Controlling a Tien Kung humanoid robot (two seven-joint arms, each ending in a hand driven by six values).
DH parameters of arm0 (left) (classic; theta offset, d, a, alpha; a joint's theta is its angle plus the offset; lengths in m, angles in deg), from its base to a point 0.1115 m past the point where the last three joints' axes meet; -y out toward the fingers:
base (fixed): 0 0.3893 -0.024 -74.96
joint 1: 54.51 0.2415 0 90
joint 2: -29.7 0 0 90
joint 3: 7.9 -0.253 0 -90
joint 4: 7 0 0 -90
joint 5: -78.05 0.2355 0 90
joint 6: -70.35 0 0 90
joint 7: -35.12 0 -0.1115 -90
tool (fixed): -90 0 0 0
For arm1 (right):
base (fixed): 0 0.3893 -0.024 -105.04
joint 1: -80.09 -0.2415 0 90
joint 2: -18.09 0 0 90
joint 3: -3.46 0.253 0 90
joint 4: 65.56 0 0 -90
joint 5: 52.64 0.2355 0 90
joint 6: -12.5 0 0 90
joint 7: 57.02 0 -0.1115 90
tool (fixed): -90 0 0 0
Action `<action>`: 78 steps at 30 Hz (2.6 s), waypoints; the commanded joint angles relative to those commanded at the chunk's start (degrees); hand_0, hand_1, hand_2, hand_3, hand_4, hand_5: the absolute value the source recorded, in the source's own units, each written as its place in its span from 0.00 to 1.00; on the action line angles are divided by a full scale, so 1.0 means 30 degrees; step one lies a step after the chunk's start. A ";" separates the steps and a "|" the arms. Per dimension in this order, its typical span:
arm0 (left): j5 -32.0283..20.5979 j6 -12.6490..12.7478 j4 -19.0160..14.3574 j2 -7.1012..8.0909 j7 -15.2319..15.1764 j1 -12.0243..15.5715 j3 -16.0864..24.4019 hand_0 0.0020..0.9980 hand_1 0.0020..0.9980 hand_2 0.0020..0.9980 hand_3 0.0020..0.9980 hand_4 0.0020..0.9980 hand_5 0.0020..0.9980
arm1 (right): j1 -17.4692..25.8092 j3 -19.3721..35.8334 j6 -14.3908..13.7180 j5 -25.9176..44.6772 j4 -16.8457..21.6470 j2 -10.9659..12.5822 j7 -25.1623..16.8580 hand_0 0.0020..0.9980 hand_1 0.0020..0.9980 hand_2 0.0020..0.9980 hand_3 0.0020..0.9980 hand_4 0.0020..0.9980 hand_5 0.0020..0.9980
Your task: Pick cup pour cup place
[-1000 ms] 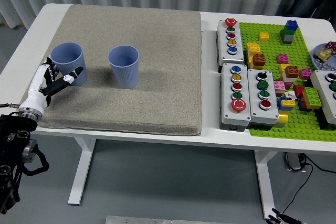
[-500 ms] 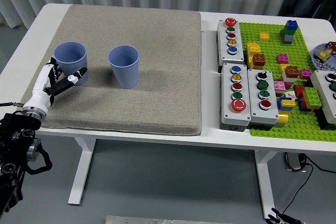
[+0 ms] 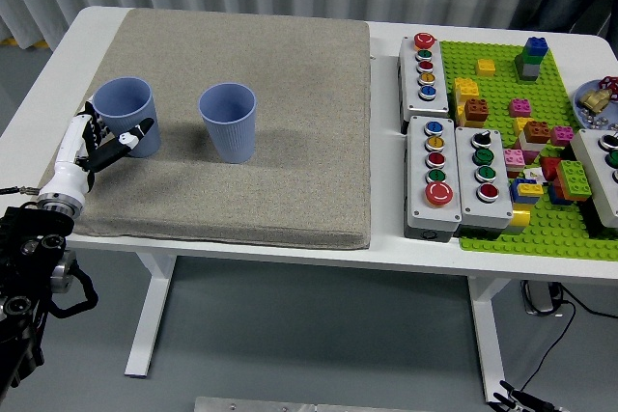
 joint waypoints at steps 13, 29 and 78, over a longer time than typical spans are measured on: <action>0.0127 0.0035 0.0205 -0.0144 -0.0026 -0.0167 0.0013 0.83 0.84 1.00 1.00 0.89 0.33 | -0.0019 -0.0009 0.0006 0.0023 0.0000 0.0002 -0.0001 0.76 0.70 0.74 0.62 0.22 0.19; 0.0260 0.0435 0.0239 -0.0317 0.0062 -0.0308 -0.0188 0.73 0.74 0.98 1.00 0.85 0.28 | -0.0046 -0.0011 -0.0011 0.0004 0.0000 0.0002 -0.0015 0.76 0.70 0.74 0.62 0.22 0.19; -0.0130 0.1989 -0.0280 -0.0515 -0.0429 -0.0071 -0.0681 0.57 0.61 0.84 0.96 0.77 0.22 | -0.0097 0.0062 -0.0070 -0.0127 0.0000 -0.0014 0.0027 0.76 0.70 0.74 0.62 0.22 0.19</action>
